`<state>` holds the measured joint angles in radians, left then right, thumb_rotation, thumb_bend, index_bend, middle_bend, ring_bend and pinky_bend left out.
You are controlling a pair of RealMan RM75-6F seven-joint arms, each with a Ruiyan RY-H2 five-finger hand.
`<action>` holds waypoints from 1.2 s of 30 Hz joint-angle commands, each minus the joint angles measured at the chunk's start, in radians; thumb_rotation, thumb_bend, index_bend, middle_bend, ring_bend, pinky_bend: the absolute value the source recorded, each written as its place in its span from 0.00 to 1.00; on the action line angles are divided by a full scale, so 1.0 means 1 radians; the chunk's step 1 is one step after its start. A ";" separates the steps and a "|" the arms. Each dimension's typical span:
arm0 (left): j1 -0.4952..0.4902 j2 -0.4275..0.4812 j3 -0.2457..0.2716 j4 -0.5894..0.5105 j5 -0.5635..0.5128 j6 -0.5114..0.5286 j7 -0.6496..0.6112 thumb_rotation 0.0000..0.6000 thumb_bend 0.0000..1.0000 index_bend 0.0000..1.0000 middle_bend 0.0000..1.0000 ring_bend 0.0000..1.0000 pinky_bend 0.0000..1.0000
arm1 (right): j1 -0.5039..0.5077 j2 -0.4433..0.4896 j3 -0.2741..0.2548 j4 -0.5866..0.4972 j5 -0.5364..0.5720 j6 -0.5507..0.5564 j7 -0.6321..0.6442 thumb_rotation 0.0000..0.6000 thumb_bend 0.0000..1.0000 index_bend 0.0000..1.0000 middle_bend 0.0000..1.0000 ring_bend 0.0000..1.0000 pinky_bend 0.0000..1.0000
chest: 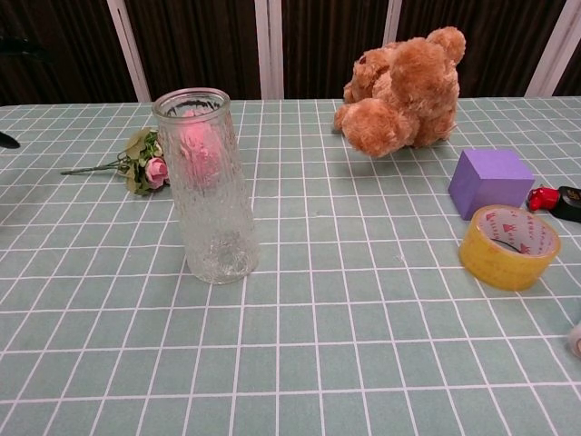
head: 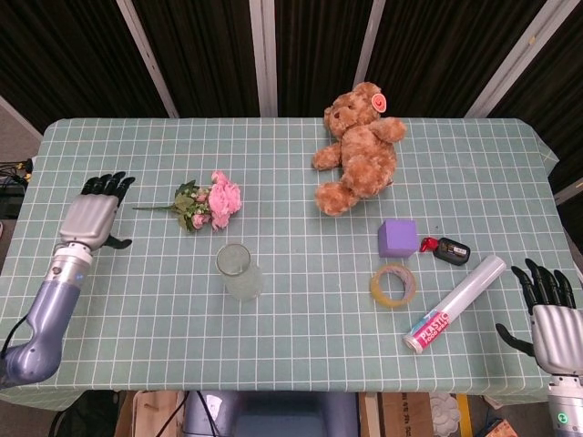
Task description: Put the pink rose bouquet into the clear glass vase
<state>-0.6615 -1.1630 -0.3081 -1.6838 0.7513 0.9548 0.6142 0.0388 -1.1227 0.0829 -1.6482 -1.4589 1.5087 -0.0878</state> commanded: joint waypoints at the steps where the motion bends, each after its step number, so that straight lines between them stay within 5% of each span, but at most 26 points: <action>1: -0.085 -0.086 -0.002 0.088 -0.082 -0.037 0.055 1.00 0.15 0.00 0.00 0.00 0.00 | 0.004 -0.004 0.004 0.002 0.011 -0.007 -0.009 1.00 0.20 0.13 0.08 0.09 0.00; 29: -0.330 -0.535 0.049 0.586 -0.194 -0.067 0.138 1.00 0.15 0.01 0.00 0.00 0.00 | 0.009 -0.009 0.023 0.024 0.067 -0.030 0.002 1.00 0.20 0.13 0.08 0.09 0.00; 36: -0.349 -0.605 0.055 0.660 -0.151 -0.048 0.129 1.00 0.31 0.10 0.12 0.09 0.12 | 0.006 -0.006 0.022 0.026 0.064 -0.026 0.015 1.00 0.20 0.13 0.08 0.09 0.00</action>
<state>-1.0074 -1.7556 -0.2573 -1.0371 0.5894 0.9016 0.7455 0.0450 -1.1294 0.1050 -1.6218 -1.3946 1.4819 -0.0742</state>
